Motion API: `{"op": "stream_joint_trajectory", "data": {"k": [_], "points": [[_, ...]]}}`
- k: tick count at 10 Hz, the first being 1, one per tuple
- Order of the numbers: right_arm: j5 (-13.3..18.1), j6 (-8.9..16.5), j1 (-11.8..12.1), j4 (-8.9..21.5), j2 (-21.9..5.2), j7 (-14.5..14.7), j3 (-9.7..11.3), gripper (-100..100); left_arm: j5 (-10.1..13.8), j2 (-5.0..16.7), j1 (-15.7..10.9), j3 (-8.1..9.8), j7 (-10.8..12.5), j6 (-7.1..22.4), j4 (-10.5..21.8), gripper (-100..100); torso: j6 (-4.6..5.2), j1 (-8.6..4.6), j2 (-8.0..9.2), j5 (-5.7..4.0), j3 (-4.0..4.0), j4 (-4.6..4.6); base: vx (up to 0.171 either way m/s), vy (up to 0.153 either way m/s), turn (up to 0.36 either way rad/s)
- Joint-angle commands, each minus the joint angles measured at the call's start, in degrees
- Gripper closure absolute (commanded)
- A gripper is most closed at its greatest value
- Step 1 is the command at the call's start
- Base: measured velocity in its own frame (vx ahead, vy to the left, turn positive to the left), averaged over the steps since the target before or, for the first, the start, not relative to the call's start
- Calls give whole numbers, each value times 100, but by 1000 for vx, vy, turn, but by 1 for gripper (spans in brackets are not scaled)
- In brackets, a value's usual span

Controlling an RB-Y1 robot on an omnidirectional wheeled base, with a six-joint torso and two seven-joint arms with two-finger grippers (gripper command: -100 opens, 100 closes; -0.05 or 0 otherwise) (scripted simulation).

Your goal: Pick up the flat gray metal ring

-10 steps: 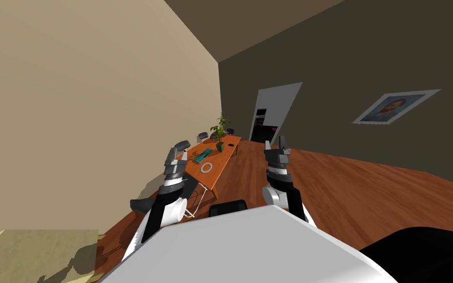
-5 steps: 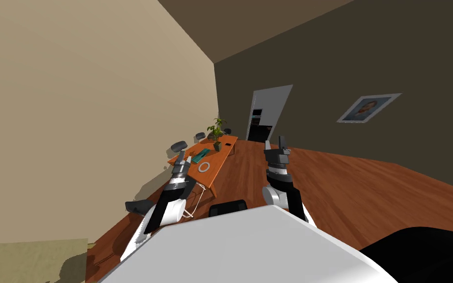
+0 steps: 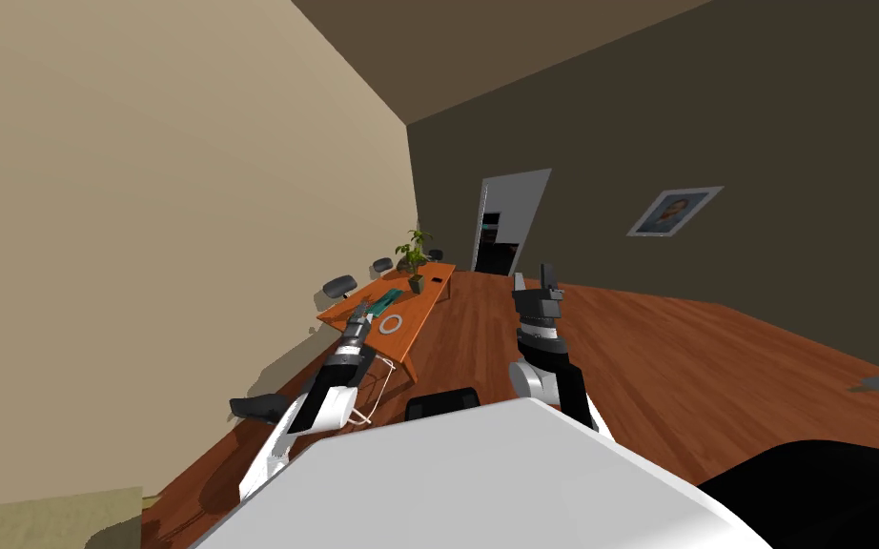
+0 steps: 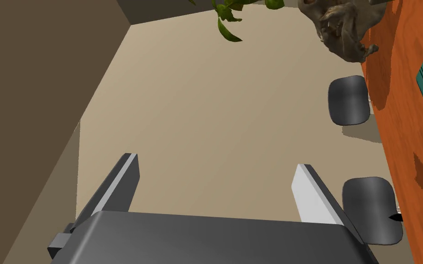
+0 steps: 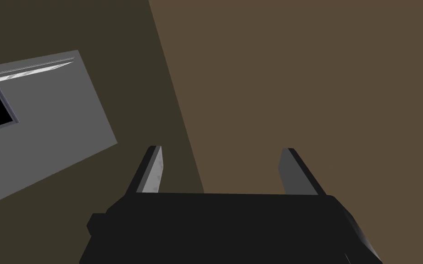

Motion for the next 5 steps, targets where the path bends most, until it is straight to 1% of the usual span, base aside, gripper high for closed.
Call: {"op": "stream_joint_trajectory", "data": {"k": [1,2,3,4,5], "points": [[0,0,0,0,0,0,0,0,79,158,-102,56,-66,286,286,-100,0,0,0,0,0,0,-46,-28,-124],[0,0,0,0,0,0,0,0,79,158,-102,56,-66,403,298,-100,2,0,1,0,0,0,-34,-20,-75],[0,0,0,0,0,0,0,0,147,279,-209,105,-131,597,587,-100,-1,2,0,0,0,0,-25,-33,-120],[0,0,0,0,0,0,0,0,147,279,-209,105,-131,695,587,-100,1,-1,-3,0,-2,-1,-23,-29,-52],[0,0,0,0,0,0,0,0,219,396,-324,160,-197,847,830,-100,-1,0,-5,0,-2,-1,-27,-34,-88]]}}
